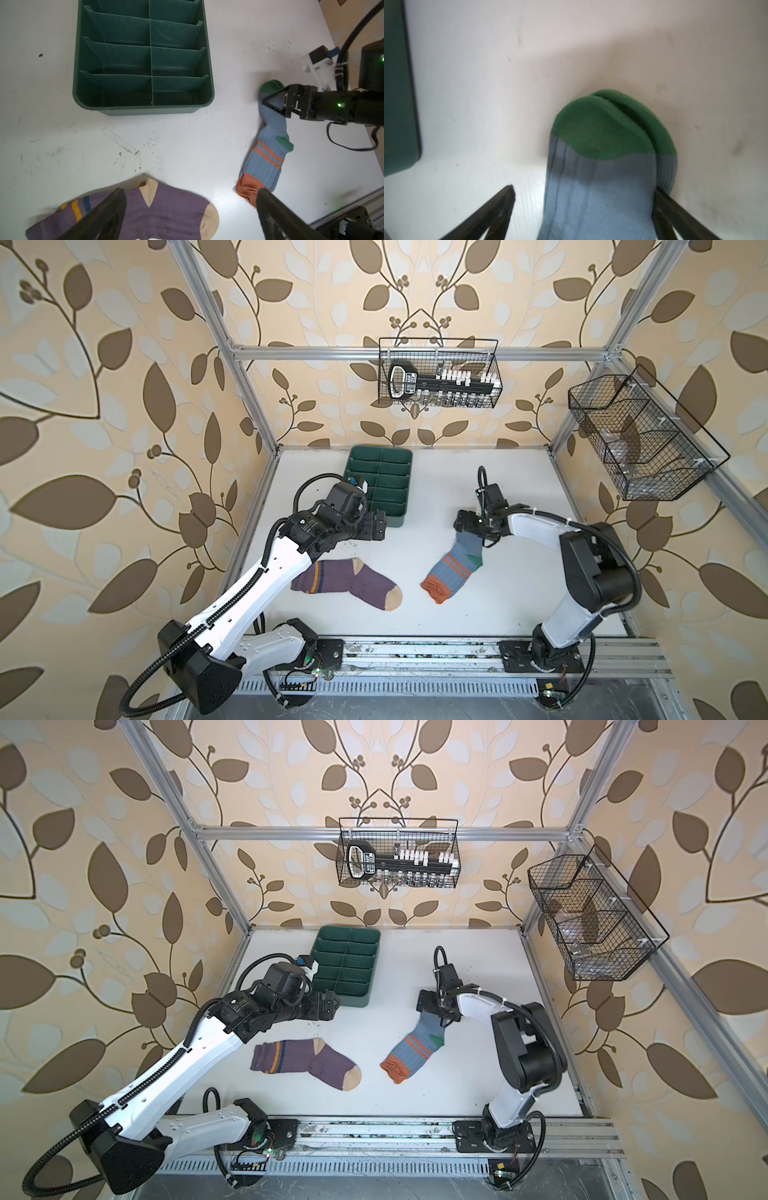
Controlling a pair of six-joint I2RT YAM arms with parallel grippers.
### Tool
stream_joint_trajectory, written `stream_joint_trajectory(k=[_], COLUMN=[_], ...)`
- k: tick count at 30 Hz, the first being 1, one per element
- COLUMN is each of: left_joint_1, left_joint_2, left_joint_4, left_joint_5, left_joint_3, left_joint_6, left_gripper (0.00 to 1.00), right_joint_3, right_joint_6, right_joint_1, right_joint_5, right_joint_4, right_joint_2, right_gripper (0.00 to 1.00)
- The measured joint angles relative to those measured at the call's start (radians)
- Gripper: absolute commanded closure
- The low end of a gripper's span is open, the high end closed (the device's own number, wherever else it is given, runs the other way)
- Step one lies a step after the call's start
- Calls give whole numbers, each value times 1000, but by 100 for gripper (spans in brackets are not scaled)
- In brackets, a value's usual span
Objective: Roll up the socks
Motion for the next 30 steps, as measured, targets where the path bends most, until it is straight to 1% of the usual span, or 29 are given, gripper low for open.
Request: stream_joint_trajectory(k=[5, 7, 10, 13, 15, 17, 19, 21, 23, 25, 26, 27, 29, 30], left_joint_1=[0, 0, 0, 0, 0, -8, -30, -70, -133, -218, -256, -316, -417, -465], left_joint_2=[0, -1, -5, -15, -23, -31, -40, -50, -63, -70, -71, -68, -48, -29], left_joint_4=[-22, -33, -44, -49, -48, -45, -31, -9, 33, 82, 107, 142, 189, 208], left_joint_5=[-18, -24, -25, -9, 4, 13, 13, 0, -37, -82, -106, -138, -198, -225], left_joint_3=[7, 14, 25, 29, 29, 29, 27, 23, 4, -32, -53, -89, -148, -172], left_joint_6=[0, 2, 12, 39, 60, 87, 121, 161, 216, 285, 319, 365, 444, 485], left_gripper=[1, 1, 1, 1, 1, 1, 1, 1, 3, 4, 5, 11, 15, 2], right_joint_3=[276, 365, 419, 418, 382, 330, 257, 166, 65, -40, -80, -125, -208, -253], right_joint_6=[-17, -21, -26, -45, -79, -110, -130, -130, -111, -72, -50, -27, 16, 37], right_joint_1=[74, 94, 109, 97, 78, 61, 45, 24, -17, -100, -150, -214, -344, -425], right_joint_5=[-2, -14, -44, -105, -155, -182, -196, -204, -203, -201, -201, -208, -228, -248], right_joint_4=[-37, -54, -80, -100, -109, -114, -93, -58, -24, -16, -19, -23, -51, -64], right_joint_2=[205, 264, 284, 238, 138, -7, -199, -399, -581, -734, -779, -816, -856, -862], right_gripper=[1, 1, 1, 2, 2, 1, 1, 0, 0, 0, 0, 0, 2, 2])
